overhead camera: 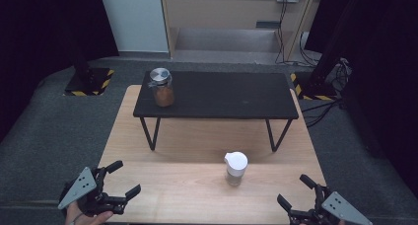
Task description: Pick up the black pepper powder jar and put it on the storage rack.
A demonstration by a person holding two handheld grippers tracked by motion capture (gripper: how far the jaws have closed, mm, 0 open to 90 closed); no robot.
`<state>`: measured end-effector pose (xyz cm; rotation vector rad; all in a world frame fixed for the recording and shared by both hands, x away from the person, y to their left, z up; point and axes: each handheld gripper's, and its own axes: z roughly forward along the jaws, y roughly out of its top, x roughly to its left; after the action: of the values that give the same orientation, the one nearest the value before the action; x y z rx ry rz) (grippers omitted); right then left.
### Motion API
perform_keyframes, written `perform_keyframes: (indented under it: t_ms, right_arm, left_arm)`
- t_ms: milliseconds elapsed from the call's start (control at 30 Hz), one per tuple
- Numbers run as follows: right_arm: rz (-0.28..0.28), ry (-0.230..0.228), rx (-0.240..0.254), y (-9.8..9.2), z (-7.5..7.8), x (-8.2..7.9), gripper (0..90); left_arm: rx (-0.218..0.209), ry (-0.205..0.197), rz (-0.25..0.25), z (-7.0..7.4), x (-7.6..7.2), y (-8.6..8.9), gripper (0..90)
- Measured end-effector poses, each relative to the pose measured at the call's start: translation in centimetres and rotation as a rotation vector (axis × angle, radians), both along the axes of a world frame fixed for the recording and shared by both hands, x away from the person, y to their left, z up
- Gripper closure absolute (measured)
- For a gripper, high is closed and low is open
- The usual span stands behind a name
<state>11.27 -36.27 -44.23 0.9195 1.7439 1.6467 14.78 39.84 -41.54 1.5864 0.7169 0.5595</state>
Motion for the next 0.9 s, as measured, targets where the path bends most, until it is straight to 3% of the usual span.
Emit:
perform_keyframes:
  t_ms: [67,200,433,567,600,900]
  right_arm:
    - [0.003,-0.001,-0.002,0.0,0.0,0.0,1.0]
    - [0.001,-0.004,-0.005,0.0,0.0,-0.1,1.0]
    - [0.006,0.001,-0.027,0.3,0.3,-0.1,1.3]
    - [0.012,0.006,-0.029,0.3,0.4,0.1,1.9]
    - [0.007,0.013,0.001,0.1,0.3,0.0,2.0]
    - [0.021,0.027,-0.021,-0.1,2.0,0.5,3.5]
  left_arm:
    - [0.009,0.003,0.03,0.0,-0.2,-0.3,0.0]
    - [0.012,-0.001,0.045,0.0,-0.3,-0.4,0.0]
    - [-0.001,-0.002,0.052,-0.2,-0.4,-0.2,0.0]
    - [0.012,-0.011,0.05,-0.1,-0.5,-0.3,0.0]
    - [0.004,-0.005,0.053,-0.1,-0.5,-0.2,0.0]
    - [-0.009,-0.006,0.064,-0.2,-0.6,0.0,0.0]
